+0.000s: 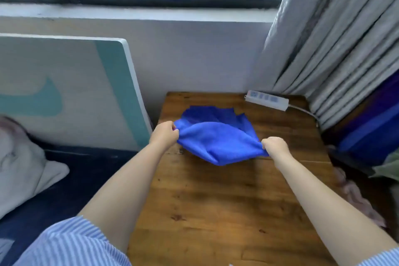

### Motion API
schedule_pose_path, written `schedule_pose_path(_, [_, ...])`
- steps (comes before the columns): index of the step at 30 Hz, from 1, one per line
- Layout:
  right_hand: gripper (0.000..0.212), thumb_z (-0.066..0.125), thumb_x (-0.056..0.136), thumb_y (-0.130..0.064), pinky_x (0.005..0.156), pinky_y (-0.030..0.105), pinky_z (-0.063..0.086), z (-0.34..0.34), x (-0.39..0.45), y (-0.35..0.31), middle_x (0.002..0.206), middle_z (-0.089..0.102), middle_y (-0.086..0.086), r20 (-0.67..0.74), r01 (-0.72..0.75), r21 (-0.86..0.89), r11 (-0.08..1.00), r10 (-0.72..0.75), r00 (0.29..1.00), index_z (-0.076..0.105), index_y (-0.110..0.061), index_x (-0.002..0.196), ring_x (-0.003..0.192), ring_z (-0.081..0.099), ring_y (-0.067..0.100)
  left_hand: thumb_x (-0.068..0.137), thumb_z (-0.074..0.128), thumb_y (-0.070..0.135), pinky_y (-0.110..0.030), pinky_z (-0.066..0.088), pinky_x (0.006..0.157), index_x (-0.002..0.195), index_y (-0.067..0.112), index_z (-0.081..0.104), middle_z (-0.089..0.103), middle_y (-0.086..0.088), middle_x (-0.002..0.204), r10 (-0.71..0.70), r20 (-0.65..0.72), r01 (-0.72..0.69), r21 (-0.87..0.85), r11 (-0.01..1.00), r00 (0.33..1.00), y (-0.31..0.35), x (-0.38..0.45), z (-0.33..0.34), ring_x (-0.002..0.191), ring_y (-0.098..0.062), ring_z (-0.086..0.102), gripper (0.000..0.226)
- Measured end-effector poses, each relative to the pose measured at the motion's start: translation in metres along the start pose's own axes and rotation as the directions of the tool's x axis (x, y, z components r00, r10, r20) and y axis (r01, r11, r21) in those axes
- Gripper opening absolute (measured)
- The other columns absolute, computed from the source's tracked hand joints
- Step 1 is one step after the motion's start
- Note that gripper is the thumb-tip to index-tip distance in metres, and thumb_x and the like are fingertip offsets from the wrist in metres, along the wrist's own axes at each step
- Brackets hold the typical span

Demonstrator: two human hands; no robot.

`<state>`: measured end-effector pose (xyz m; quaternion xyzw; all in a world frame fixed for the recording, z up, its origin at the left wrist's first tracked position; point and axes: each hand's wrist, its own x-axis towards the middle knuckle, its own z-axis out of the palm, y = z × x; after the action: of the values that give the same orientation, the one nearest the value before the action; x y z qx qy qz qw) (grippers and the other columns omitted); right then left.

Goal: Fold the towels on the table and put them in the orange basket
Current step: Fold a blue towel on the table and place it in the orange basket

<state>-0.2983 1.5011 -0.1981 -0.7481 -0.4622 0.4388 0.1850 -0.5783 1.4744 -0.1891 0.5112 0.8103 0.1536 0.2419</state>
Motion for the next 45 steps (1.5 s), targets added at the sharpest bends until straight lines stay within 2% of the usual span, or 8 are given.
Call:
schedule_pose_path(8, [0.035,0.053,0.086,-0.019,0.049,0.028,0.028,0.042,-0.031,0.123,0.059,0.045,0.006,0.16,-0.062,-0.526,0.848,0.17,0.972,0.043,-0.01,0.053,0.076,0.049,0.026,0.086,0.041,0.009,-0.033,0.047,0.082,0.108,0.007,0.055,0.058,-0.01,0.118,-0.113,0.436,-0.18,0.574,0.799,0.893,-0.063,-0.066,0.089,0.109,-0.029,0.056,0.025])
schedule_pose_path(14, [0.017,0.052,0.086,-0.008,0.073,0.029,0.04,0.058,-0.04,0.155,0.099,0.068,0.017,0.232,0.103,-0.56,0.822,0.037,0.972,0.067,-0.001,0.084,0.099,0.06,0.03,0.089,0.037,0.009,-0.032,0.042,0.072,0.109,0.013,0.05,0.056,-0.007,0.114,-0.181,0.419,-0.126,0.606,0.785,0.89,-0.095,-0.093,0.113,0.103,-0.027,0.055,0.024])
schedule_pose_path(21, [0.023,0.05,0.089,-0.009,0.082,0.038,0.042,0.032,-0.049,0.197,0.097,0.065,0.025,0.283,0.401,-0.662,0.633,-0.285,0.916,0.063,-0.002,0.107,0.097,0.059,0.037,0.09,0.038,0.009,-0.032,0.037,0.063,0.097,0.014,0.047,0.058,-0.011,0.108,-0.172,0.375,-0.031,0.477,0.878,0.911,-0.141,-0.114,0.123,0.089,-0.03,0.053,0.013])
schedule_pose_path(26, [0.029,0.04,0.092,-0.011,0.075,0.034,0.042,0.022,-0.067,0.234,0.101,0.061,0.018,0.52,0.52,-0.789,0.327,-0.095,0.849,0.051,-0.012,0.119,0.096,0.058,0.03,0.086,0.046,0.01,-0.028,0.036,0.066,0.108,0.018,0.057,0.058,-0.004,0.113,-0.245,0.623,-0.168,0.528,0.832,0.743,-0.155,-0.133,0.132,0.086,-0.02,0.048,0.026])
schedule_pose_path(30, [0.027,0.039,0.089,-0.008,0.063,0.029,0.032,0.03,-0.067,0.224,0.107,0.063,0.012,0.547,0.527,-0.814,0.244,0.018,0.837,0.052,-0.014,0.112,0.097,0.06,0.029,0.083,0.053,0.02,-0.027,0.041,0.068,0.104,0.015,0.063,0.06,-0.003,0.107,-0.285,0.733,-0.385,0.597,0.704,0.618,-0.141,-0.129,0.137,0.09,-0.022,0.053,0.024])
schedule_pose_path(34, [0.023,0.038,0.089,-0.016,0.067,0.028,0.036,0.038,-0.053,0.198,0.107,0.064,0.01,0.532,0.511,-0.827,0.234,0.031,0.846,0.059,-0.012,0.1,0.1,0.059,0.029,0.092,0.042,0.045,-0.031,0.045,0.079,0.111,0.013,0.057,0.057,-0.003,0.118,-0.298,0.687,-0.361,0.642,0.676,0.663,-0.125,-0.114,0.14,0.109,-0.024,0.055,0.04])
schedule_pose_path(39, [0.02,0.038,0.09,-0.015,0.065,0.036,0.04,0.049,-0.027,0.155,0.097,0.065,0.016,0.484,0.51,-0.777,0.368,-0.169,0.859,0.056,-0.008,0.083,0.093,0.058,0.034,0.096,0.035,0.027,-0.03,0.039,0.069,0.106,0.011,0.055,0.057,-0.006,0.114,-0.139,0.518,-0.255,0.615,0.747,0.844,-0.102,-0.088,0.14,0.104,-0.025,0.056,0.028])
schedule_pose_path(45, [0.023,0.039,0.089,-0.009,0.068,0.039,0.042,0.069,0.019,0.104,0.093,0.063,0.017,0.372,0.53,-0.671,0.519,-0.383,0.846,0.059,0.002,0.089,0.092,0.054,0.033,0.095,0.033,0.021,-0.033,0.041,0.073,0.108,0.007,0.053,0.052,-0.011,0.113,-0.061,0.41,-0.182,0.527,0.83,0.91,-0.078,-0.052,0.139,0.106,-0.028,0.051,0.028])
